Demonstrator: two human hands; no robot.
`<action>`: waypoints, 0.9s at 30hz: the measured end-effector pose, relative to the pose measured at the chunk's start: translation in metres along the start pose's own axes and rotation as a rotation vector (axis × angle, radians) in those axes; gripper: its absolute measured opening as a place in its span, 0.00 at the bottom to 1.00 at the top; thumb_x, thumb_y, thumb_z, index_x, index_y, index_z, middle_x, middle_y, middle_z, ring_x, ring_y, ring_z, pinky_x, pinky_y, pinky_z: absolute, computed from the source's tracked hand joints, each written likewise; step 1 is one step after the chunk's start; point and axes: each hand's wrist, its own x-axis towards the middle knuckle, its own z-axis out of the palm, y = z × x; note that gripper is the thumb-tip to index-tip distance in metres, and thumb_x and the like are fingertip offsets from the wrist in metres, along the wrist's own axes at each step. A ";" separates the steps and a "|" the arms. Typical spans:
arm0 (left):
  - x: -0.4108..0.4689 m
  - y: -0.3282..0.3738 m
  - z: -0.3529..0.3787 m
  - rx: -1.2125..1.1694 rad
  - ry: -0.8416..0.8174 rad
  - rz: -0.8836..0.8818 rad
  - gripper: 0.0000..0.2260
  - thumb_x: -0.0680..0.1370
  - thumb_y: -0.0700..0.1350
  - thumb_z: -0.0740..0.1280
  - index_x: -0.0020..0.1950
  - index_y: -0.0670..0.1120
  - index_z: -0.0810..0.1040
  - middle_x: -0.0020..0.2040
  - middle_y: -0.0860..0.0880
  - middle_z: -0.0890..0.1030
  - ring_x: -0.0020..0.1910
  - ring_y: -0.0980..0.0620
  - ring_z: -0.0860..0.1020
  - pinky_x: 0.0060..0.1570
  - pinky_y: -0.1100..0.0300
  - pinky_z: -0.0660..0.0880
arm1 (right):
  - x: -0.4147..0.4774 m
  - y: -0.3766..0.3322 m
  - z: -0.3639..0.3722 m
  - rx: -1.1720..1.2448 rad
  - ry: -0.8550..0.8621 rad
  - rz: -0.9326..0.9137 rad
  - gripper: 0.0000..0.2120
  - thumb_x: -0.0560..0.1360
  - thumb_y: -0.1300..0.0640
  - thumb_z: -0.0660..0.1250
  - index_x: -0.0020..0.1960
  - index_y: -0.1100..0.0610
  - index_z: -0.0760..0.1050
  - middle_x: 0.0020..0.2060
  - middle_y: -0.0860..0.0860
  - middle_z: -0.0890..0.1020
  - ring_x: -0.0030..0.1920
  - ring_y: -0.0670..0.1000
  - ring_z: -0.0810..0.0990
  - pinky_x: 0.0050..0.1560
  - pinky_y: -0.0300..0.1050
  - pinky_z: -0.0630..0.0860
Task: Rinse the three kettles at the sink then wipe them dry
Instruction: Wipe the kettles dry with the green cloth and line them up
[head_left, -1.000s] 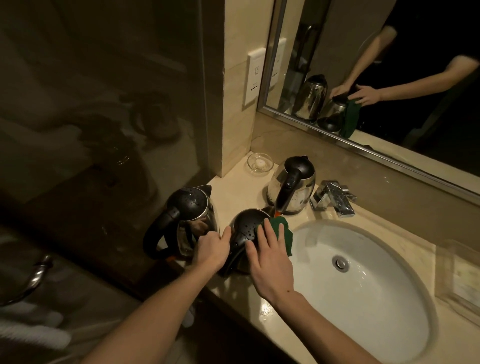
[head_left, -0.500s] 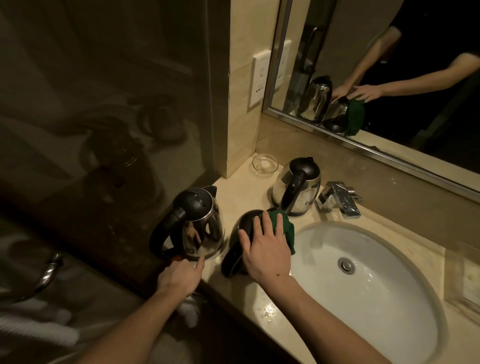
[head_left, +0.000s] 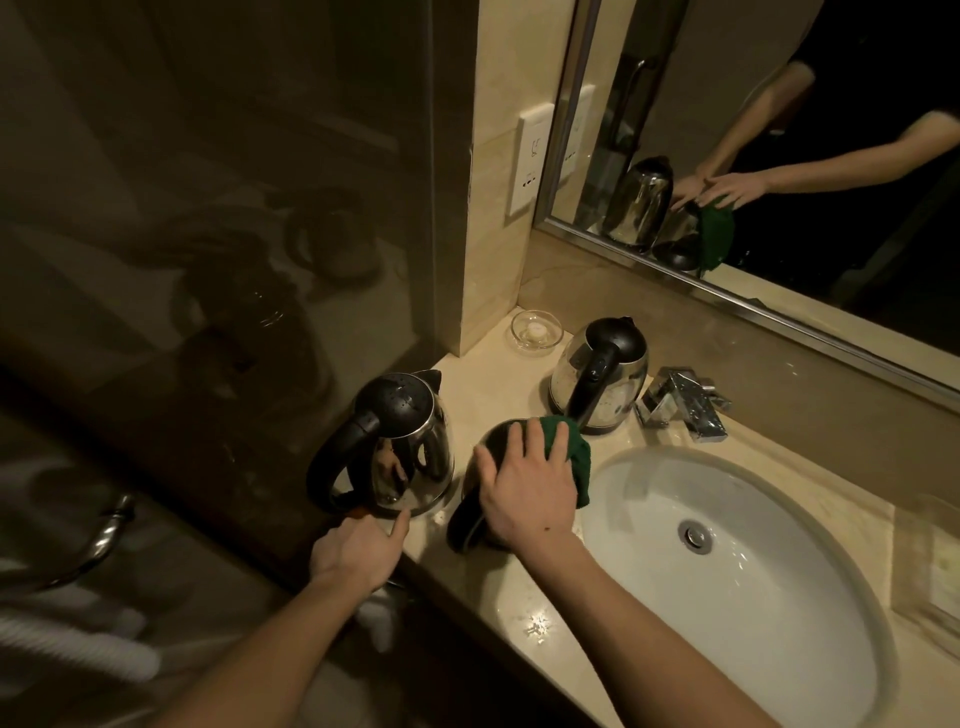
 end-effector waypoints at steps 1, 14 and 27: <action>-0.001 0.002 -0.001 0.000 -0.003 0.014 0.29 0.83 0.64 0.49 0.37 0.48 0.78 0.35 0.52 0.77 0.32 0.56 0.74 0.35 0.58 0.68 | 0.004 0.005 -0.001 0.030 -0.002 0.038 0.34 0.80 0.36 0.43 0.78 0.55 0.54 0.78 0.53 0.54 0.77 0.62 0.44 0.74 0.59 0.52; 0.002 0.019 -0.012 -0.025 0.089 0.067 0.30 0.82 0.66 0.49 0.36 0.47 0.77 0.35 0.50 0.80 0.34 0.54 0.78 0.35 0.58 0.71 | -0.006 -0.003 0.001 -0.055 -0.008 -0.046 0.33 0.80 0.36 0.43 0.78 0.54 0.54 0.78 0.53 0.55 0.77 0.61 0.44 0.74 0.58 0.51; -0.003 0.032 -0.024 -0.013 0.169 0.128 0.29 0.81 0.67 0.49 0.37 0.48 0.77 0.37 0.49 0.81 0.37 0.51 0.80 0.41 0.57 0.76 | -0.004 -0.023 0.004 -0.039 -0.026 -0.022 0.36 0.79 0.35 0.41 0.77 0.58 0.56 0.77 0.54 0.55 0.77 0.63 0.44 0.74 0.61 0.52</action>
